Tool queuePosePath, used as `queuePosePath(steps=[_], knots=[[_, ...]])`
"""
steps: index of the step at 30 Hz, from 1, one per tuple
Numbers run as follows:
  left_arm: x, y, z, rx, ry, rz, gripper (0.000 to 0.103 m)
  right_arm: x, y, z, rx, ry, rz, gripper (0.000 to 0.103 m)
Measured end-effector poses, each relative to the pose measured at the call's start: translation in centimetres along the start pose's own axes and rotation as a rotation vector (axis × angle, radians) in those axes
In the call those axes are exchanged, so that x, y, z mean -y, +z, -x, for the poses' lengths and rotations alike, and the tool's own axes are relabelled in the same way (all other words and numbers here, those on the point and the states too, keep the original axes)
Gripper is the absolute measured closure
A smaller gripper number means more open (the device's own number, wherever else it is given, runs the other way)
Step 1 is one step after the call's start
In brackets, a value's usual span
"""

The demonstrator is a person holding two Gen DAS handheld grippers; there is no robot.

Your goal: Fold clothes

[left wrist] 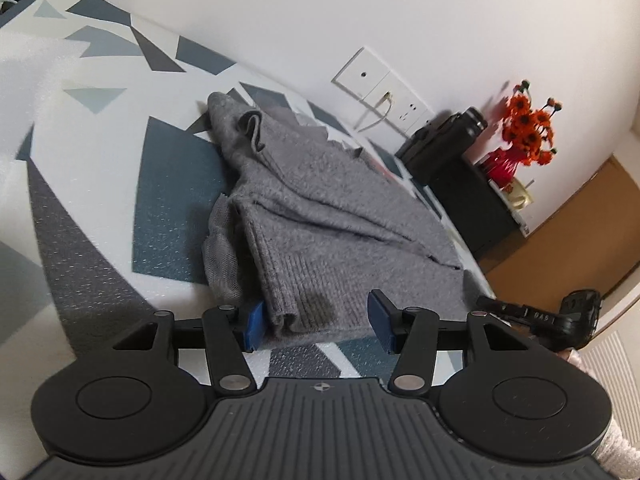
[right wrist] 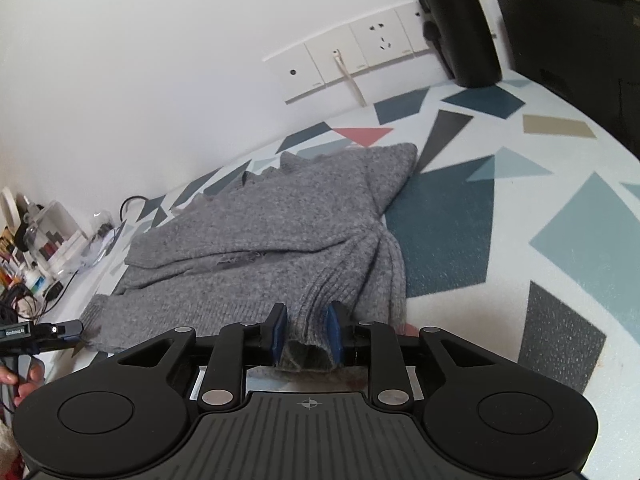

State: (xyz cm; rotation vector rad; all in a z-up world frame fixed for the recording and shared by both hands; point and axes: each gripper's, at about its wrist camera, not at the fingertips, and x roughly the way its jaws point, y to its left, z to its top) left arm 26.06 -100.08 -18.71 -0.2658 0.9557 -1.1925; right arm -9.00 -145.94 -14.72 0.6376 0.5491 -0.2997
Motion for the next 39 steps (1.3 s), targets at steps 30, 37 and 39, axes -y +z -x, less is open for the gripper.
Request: queuePosePath(steps=[30, 37, 39], knots=[[0.0, -2.2, 3.3, 0.188, -0.078, 0.071, 0.097, 2.5, -0.3, 4.2, 0.11, 0.18, -0.188, 0.096], [2.4, -2.8, 7.6, 0.308, -0.187, 0.056, 0.097, 1.1, -0.6, 8.9, 0.241, 0.289, -0.177, 0.096], [2.8, -3.5, 8.3, 0.32, -0.2, 0.056, 0.097, 0.9, -1.1, 10.1, 0.258, 0.301, -0.167, 0.096]])
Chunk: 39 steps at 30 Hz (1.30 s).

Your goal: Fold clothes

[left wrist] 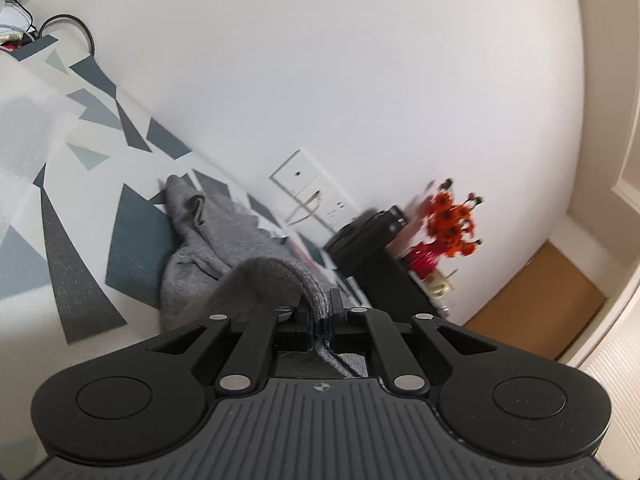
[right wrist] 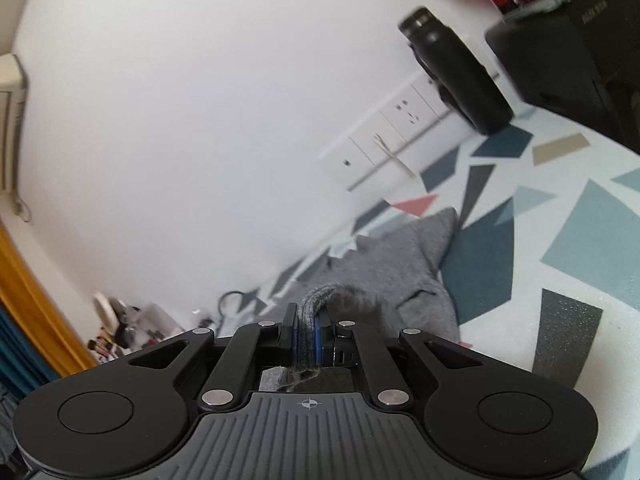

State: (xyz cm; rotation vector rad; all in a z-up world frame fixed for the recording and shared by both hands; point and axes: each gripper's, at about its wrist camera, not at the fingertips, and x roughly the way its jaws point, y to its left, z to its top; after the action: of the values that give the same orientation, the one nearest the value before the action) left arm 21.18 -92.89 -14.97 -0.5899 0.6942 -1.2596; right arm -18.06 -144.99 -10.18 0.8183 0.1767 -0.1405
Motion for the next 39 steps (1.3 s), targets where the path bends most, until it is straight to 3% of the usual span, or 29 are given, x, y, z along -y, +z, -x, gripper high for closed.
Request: queuePosePath(steps=[11, 17, 20, 23, 29, 34, 39], knots=[[0.8, -6.8, 5.3, 0.071, -0.073, 0.032, 0.097, -0.1, -4.8, 6.1, 0.002, 0.041, -0.008, 0.096], [-0.3, -11.3, 7.8, 0.083, -0.088, 0.139, 0.097, -0.2, -7.6, 9.0, -0.009, 0.059, -0.008, 0.096], [-0.3, -12.7, 9.3, 0.106, -0.107, 0.183, 0.097, -0.5, -9.0, 10.7, -0.013, 0.07, -0.011, 0.096], [0.9, -13.0, 10.8, 0.12, -0.142, 0.16, 0.097, -1.3, -9.8, 12.9, 0.004, 0.085, 0.002, 0.096], [3.1, -10.2, 10.4, 0.141, -0.175, 0.092, 0.097, -3.0, -8.0, 13.8, 0.051, 0.111, 0.057, 0.096], [4.5, -6.5, 7.6, 0.153, -0.155, -0.007, 0.097, -4.1, -4.0, 10.8, 0.055, 0.077, 0.116, 0.096], [4.7, -2.0, 3.5, 0.176, -0.081, -0.063, 0.097, -4.0, 1.8, 5.3, 0.052, 0.015, 0.147, 0.096]])
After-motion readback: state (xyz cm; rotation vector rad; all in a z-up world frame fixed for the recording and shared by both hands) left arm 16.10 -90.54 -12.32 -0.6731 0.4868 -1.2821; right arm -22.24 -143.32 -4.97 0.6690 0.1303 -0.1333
